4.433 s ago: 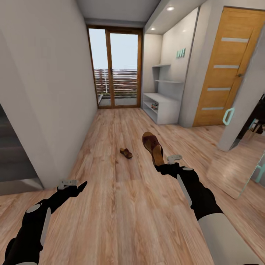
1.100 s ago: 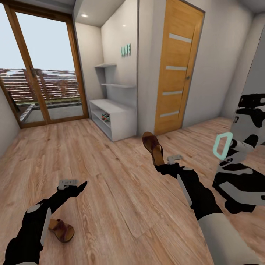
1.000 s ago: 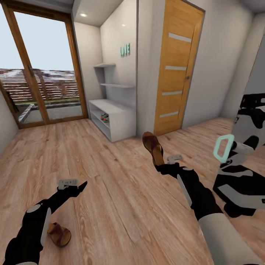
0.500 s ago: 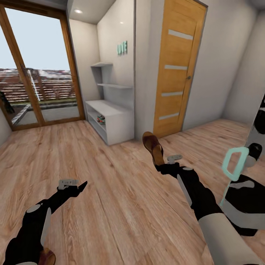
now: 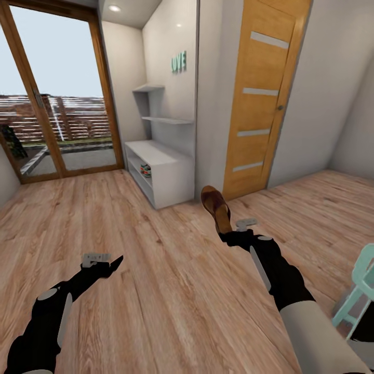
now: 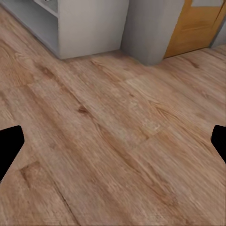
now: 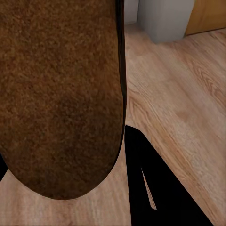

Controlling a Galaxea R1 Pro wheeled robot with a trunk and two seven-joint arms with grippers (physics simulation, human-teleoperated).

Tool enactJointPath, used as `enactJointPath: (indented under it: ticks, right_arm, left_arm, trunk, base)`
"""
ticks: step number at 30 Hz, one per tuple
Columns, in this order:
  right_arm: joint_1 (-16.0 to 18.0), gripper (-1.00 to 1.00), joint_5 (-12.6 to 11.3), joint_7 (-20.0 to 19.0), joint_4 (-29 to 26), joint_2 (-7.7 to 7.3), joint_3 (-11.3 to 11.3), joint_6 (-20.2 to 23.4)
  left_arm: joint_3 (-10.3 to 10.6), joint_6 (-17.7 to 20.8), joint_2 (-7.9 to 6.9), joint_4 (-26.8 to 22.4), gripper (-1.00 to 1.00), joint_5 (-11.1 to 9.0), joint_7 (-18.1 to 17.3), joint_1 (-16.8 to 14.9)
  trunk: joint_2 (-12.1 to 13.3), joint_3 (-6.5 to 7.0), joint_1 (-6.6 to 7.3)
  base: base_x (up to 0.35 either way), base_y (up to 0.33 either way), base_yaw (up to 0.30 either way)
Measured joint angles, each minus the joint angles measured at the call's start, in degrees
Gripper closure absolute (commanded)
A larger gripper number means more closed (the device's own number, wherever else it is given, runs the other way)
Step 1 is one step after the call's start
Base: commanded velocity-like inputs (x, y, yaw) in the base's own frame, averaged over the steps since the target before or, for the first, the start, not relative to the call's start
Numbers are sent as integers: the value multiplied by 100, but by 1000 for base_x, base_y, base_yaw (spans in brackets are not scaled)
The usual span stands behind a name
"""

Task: Pick up the two gym shoes and the two sandals from the corridor floor and place them onto the hallstand (shoe rack) in the corridor, making sure they are on the rack and not on the floor. Arrange them so the two gym shoes are next to each other and the two sandals are next to each other.

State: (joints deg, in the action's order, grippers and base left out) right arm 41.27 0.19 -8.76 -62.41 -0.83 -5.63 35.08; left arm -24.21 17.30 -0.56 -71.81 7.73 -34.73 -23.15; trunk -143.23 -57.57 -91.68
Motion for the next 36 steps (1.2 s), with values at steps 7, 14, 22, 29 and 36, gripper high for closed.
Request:
enactJointPath:
  ticks: [7, 14, 22, 29, 36]
  right_arm:
    - [0, 100, 0, 3, 0, -1, 0, 0]
    - [1, 100, 1, 3, 2, 1, -1, -1]
    - [0, 100, 2, -1, 1, 1, 1, -2]
    - [0, 100, 1, 0, 0, -1, 1, 0]
    - [0, 100, 0, 2, 8, 0, 1, 0]
  left_arm:
    - [0, 0, 0, 0, -100, 0, 0, 0]
    - [-1, 1, 0, -2, -100, 0, 0, 1]
    - [-1, 1, -1, -2, -100, 0, 0, 1]
    - [0, 0, 0, 0, -100, 0, 0, 0]
    - [0, 0, 0, 0, -100, 0, 0, 0]
  trunk:
    - [0, 0, 0]
    - [0, -21, 0]
    - [0, -74, 0]
    - [0, -92, 0]
    - [0, -92, 0]
  base:
    - [349, -4, 2]
    - [349, 0, 116]
    - [349, 0, 190]
    - [349, 0, 48]
    - [349, 0, 3]
